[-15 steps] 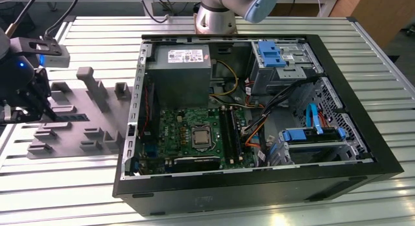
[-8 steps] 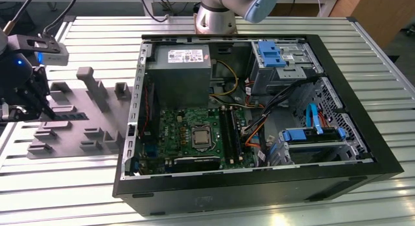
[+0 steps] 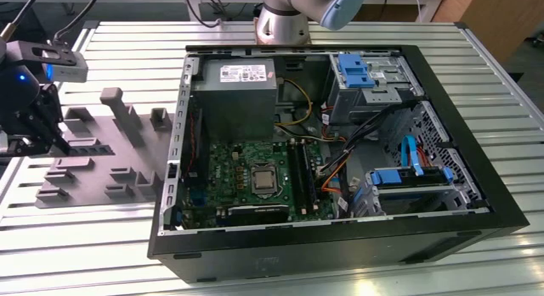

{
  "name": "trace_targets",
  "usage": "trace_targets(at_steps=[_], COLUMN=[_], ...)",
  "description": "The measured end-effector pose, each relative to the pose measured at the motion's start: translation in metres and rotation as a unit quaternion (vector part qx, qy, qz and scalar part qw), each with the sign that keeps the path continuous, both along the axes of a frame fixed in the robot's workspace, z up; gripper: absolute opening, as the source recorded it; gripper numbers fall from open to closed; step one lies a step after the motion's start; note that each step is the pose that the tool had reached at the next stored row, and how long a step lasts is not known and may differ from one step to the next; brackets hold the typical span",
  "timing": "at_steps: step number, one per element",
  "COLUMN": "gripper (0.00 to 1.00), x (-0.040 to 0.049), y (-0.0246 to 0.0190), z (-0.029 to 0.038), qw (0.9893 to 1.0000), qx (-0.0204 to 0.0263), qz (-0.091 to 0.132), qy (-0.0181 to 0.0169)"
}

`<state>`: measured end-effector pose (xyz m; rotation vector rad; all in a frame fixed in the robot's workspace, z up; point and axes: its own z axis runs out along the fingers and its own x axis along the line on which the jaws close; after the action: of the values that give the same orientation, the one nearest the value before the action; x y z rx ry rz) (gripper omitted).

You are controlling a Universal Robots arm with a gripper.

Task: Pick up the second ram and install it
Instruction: 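Pick up the second ram and move it above second insertion slot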

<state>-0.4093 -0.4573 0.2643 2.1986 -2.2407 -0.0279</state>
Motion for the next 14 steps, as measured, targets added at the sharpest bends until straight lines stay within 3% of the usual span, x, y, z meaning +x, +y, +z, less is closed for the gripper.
trace_targets(at_steps=[14], gripper=[0.14], x=[0.0000], y=[0.0000], z=[0.0120], qw=[1.0000], qx=[0.0000], qz=[0.000], qy=[0.0000])
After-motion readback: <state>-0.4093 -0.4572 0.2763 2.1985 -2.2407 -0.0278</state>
